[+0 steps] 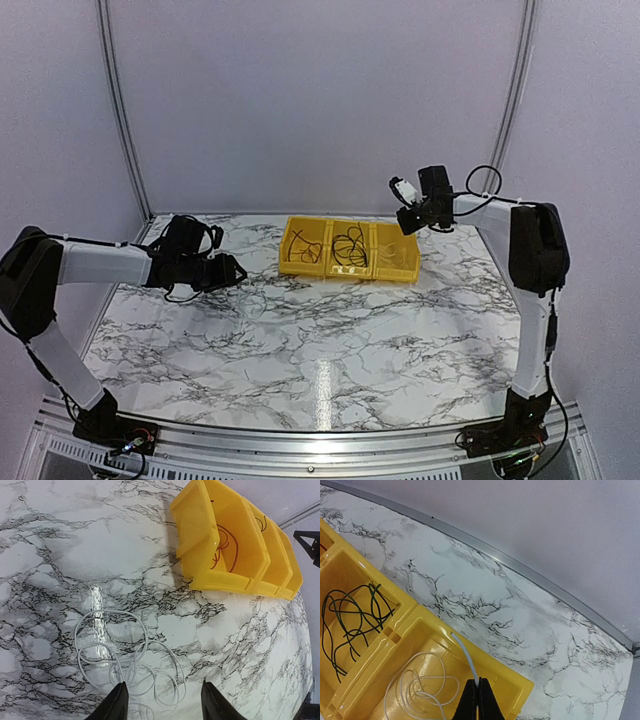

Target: Untangle the cables

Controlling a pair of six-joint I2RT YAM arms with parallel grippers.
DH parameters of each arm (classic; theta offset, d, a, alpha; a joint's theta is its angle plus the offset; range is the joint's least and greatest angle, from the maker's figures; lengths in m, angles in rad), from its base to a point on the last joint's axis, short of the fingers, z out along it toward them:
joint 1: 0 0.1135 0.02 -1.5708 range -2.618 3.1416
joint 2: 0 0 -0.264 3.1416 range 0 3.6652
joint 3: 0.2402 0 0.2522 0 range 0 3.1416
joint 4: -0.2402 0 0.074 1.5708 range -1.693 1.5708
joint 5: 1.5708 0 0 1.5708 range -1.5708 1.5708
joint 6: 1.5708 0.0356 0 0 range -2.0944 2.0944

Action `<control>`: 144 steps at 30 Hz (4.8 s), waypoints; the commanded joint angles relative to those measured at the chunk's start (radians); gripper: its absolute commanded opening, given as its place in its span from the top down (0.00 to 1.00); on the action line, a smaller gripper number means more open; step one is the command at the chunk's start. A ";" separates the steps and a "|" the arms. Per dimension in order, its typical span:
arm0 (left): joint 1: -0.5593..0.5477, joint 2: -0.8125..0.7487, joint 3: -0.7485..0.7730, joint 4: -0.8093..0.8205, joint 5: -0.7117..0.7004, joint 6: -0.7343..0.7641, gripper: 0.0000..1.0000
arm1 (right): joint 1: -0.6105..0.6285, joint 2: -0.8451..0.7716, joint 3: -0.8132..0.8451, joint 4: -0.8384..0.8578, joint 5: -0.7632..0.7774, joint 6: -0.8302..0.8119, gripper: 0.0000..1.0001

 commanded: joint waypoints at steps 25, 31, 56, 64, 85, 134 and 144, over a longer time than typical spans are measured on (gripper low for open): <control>0.050 -0.207 -0.098 -0.041 -0.387 0.052 0.42 | 0.010 0.071 0.087 -0.080 -0.105 -0.174 0.76; 0.068 -0.256 -0.137 0.031 -0.448 0.039 0.14 | 0.010 -0.019 0.119 -0.122 -0.059 -0.403 0.47; 0.139 0.240 0.287 -0.278 -0.116 -0.004 0.57 | 0.166 -0.141 0.267 -0.338 -0.317 -0.414 0.39; 0.138 0.345 0.338 -0.277 -0.053 0.212 0.55 | 0.183 -0.155 0.255 -0.342 -0.326 -0.417 0.39; 0.143 0.227 0.272 -0.234 -0.049 0.458 0.57 | 0.276 -0.104 0.263 -0.333 -0.283 -0.428 0.39; 0.070 -0.129 0.181 -0.131 0.118 0.459 1.00 | 0.526 0.156 0.515 -0.140 -0.320 0.066 0.40; 0.017 -0.161 0.210 -0.131 0.106 0.442 1.00 | 0.526 0.228 0.574 -0.109 -0.421 0.124 0.48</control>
